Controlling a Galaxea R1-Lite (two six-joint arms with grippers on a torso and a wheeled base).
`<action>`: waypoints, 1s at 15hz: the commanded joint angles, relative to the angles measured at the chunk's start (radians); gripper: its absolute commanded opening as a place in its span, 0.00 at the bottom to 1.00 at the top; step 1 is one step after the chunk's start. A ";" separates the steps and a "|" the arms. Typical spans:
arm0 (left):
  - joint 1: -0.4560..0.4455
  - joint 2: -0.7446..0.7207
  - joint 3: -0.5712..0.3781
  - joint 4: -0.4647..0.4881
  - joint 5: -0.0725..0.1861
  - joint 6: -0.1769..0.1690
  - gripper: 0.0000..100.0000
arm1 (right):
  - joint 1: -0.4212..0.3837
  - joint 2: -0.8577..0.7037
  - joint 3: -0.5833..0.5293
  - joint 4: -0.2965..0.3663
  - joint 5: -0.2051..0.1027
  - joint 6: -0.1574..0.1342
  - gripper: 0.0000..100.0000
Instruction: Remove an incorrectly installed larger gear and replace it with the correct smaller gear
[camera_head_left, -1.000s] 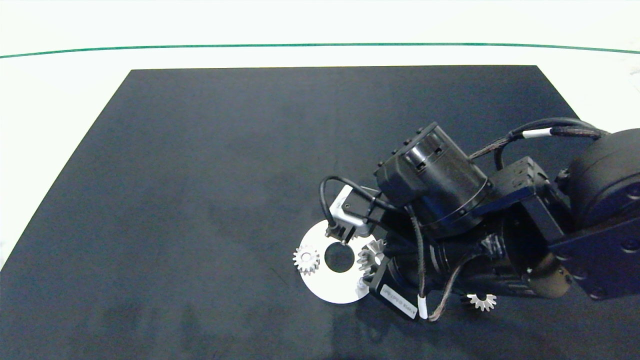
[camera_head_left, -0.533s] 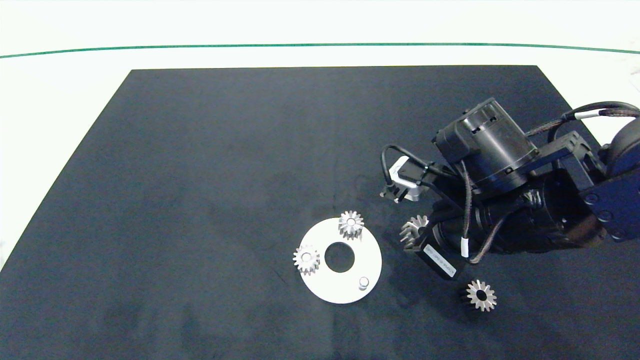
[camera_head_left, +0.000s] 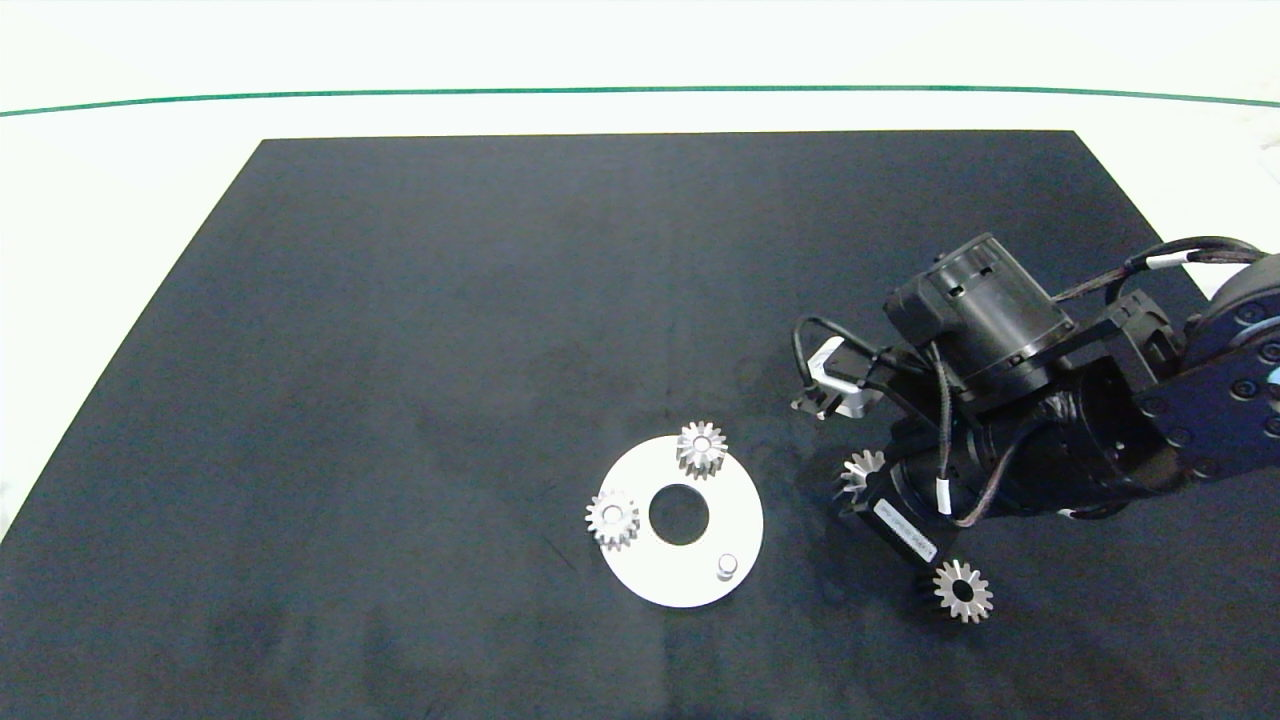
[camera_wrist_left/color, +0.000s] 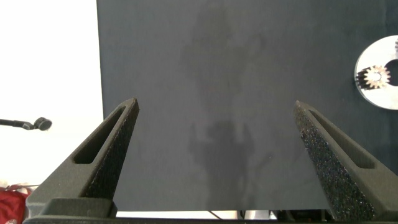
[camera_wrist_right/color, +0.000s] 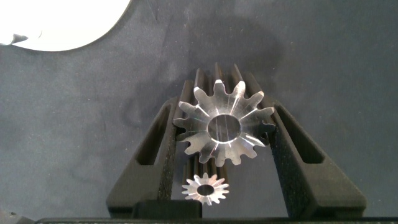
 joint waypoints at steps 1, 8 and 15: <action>0.001 -0.002 0.000 0.005 -0.001 0.001 1.00 | 0.000 0.011 0.004 0.002 -0.002 0.000 0.43; 0.001 -0.002 0.000 0.005 -0.001 0.001 1.00 | 0.000 0.019 0.007 0.002 -0.005 -0.002 0.43; 0.001 -0.002 0.000 0.005 -0.001 0.001 1.00 | 0.007 -0.013 0.013 0.008 -0.005 -0.002 1.00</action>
